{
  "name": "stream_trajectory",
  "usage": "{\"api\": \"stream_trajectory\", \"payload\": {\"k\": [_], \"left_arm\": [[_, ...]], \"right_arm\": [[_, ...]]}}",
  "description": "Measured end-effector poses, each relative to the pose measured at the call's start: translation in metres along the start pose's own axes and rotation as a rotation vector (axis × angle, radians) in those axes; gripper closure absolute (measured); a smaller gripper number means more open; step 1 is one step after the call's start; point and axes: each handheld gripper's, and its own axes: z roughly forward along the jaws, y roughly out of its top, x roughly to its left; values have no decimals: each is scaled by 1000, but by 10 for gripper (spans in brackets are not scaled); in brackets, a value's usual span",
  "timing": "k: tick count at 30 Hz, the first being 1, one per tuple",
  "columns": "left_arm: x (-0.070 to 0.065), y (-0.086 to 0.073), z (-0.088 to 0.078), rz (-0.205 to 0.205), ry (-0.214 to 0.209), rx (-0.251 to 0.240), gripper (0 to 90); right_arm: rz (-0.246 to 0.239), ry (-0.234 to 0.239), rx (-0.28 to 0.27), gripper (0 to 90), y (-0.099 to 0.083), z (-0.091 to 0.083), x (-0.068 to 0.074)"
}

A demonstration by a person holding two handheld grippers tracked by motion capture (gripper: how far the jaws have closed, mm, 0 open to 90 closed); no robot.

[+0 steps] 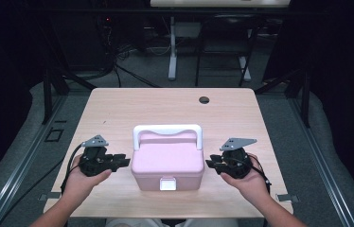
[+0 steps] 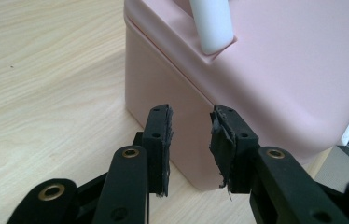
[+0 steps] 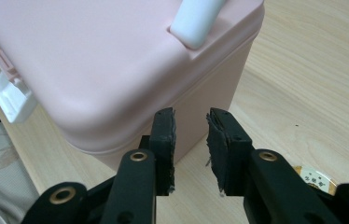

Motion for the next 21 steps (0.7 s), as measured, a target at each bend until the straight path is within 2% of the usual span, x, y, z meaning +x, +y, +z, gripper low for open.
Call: {"api": "stream_trajectory", "payload": {"k": [6,8,21], "left_arm": [[3,8,-9,26,15,-4,624],[3,11,-12,23,19,-11,616],[0,32,-20,47,12,-25,560]], "right_arm": [[13,23,-3,671,9,-5,-3],[14,35,-9,654,11,-6,-3],[2,52,-35,569,29,-11,-4]]}}
